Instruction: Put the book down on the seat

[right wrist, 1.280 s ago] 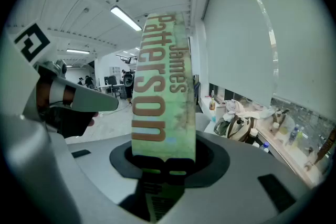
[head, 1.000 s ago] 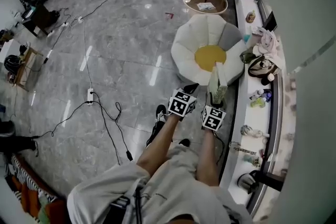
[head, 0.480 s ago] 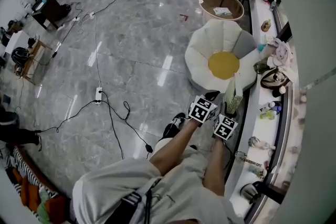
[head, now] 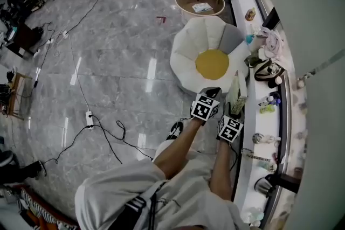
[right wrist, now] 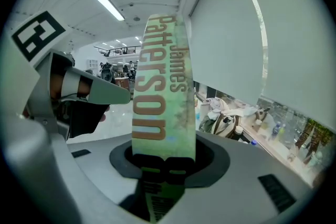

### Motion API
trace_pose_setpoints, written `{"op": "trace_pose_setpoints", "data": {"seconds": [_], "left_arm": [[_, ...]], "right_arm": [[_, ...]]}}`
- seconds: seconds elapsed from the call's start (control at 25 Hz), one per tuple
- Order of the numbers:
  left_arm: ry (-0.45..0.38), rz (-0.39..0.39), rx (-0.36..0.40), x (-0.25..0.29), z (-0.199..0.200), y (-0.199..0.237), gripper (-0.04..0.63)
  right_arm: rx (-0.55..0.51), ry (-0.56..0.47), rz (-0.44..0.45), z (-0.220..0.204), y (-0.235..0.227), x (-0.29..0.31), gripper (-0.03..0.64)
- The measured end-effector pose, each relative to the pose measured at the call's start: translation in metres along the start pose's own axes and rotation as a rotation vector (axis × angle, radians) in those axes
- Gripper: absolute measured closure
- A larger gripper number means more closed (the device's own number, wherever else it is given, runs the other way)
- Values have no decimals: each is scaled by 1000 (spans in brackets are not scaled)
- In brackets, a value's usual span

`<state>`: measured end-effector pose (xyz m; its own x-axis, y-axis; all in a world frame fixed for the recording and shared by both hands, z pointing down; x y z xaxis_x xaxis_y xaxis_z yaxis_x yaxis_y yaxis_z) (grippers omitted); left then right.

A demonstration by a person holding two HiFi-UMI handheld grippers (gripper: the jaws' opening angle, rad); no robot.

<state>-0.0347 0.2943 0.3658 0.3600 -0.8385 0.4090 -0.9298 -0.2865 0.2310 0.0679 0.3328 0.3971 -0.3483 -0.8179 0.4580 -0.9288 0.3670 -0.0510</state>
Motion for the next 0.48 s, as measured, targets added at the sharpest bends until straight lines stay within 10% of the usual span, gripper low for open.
{"op": "trace_pose_setpoints", "data": {"seconds": [0.48], "left_arm": [[53, -170, 77, 34, 13, 38, 586]], "right_arm": [[130, -7, -77, 3, 32, 47, 459]]}}
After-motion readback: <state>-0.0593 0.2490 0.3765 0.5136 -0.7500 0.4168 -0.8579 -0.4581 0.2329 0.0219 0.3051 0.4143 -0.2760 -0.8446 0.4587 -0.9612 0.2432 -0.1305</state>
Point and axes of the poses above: the fingertips, and each gripper's own axes: x forward along the fingers, y to its left, z out of its top, the point moved 2 cm from there along -x, backward along the fingers, and after that the axes turned 12 degrees about z, right-handed, at the moved point
